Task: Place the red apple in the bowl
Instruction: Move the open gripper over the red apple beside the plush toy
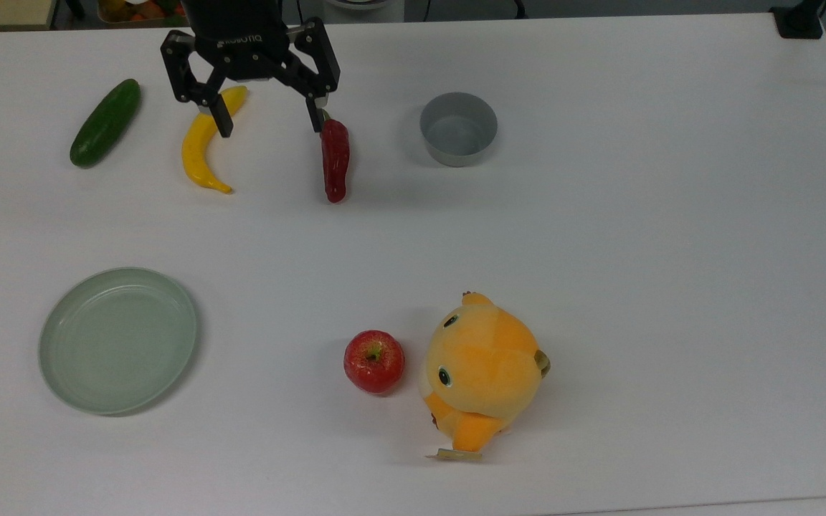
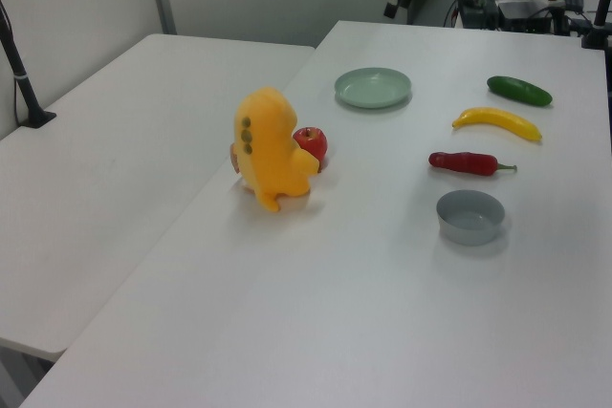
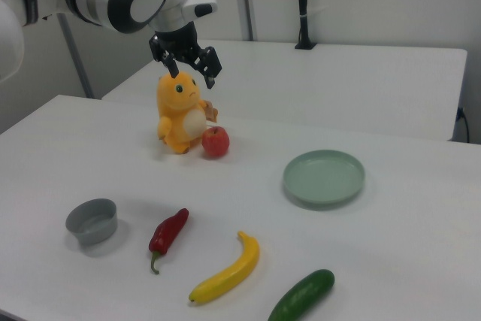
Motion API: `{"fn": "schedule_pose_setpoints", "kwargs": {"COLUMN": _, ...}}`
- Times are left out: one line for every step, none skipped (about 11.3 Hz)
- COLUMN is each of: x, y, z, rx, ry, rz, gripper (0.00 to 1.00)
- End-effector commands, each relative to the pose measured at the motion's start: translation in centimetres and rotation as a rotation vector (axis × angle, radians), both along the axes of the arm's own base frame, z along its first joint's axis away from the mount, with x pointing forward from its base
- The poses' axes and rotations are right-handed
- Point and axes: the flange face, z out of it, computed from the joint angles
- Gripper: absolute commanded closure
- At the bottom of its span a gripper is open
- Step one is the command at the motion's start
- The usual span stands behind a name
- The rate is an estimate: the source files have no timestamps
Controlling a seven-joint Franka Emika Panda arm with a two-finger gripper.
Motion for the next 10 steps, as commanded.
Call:
{"fn": "schedule_pose_setpoints", "kwargs": {"x": 3.6, "y": 1.1, "z": 0.3, "rx": 0.005, "ry": -0.114, "rz": -0.009, "gripper": 0.00}}
{"fn": "schedule_pose_setpoints", "kwargs": {"x": 4.7, "y": 1.8, "z": -0.6, "rx": 0.003, "ry": -0.144, "rz": -0.004, "gripper": 0.00}}
{"fn": "schedule_pose_setpoints", "kwargs": {"x": 6.0, "y": 2.9, "z": -2.2, "rx": 0.000, "ry": -0.186, "rz": 0.004, "gripper": 0.00}}
{"fn": "schedule_pose_setpoints", "kwargs": {"x": 7.3, "y": 3.9, "z": -4.7, "rx": -0.005, "ry": -0.199, "rz": 0.014, "gripper": 0.00}}
{"fn": "schedule_pose_setpoints", "kwargs": {"x": 8.2, "y": 4.5, "z": -6.6, "rx": -0.016, "ry": -0.206, "rz": 0.030, "gripper": 0.00}}
{"fn": "schedule_pose_setpoints", "kwargs": {"x": 8.8, "y": 4.7, "z": -7.7, "rx": -0.021, "ry": -0.219, "rz": 0.042, "gripper": 0.00}}
{"fn": "schedule_pose_setpoints", "kwargs": {"x": 9.2, "y": 5.7, "z": -9.1, "rx": -0.029, "ry": -0.218, "rz": 0.069, "gripper": 0.00}}
{"fn": "schedule_pose_setpoints", "kwargs": {"x": 9.8, "y": 6.1, "z": -10.8, "rx": -0.038, "ry": -0.226, "rz": 0.085, "gripper": 0.00}}
{"fn": "schedule_pose_setpoints", "kwargs": {"x": 10.5, "y": 6.5, "z": -12.9, "rx": -0.047, "ry": -0.229, "rz": 0.101, "gripper": 0.00}}
{"fn": "schedule_pose_setpoints", "kwargs": {"x": 11.0, "y": 7.7, "z": -14.7, "rx": -0.061, "ry": -0.240, "rz": 0.132, "gripper": 0.00}}
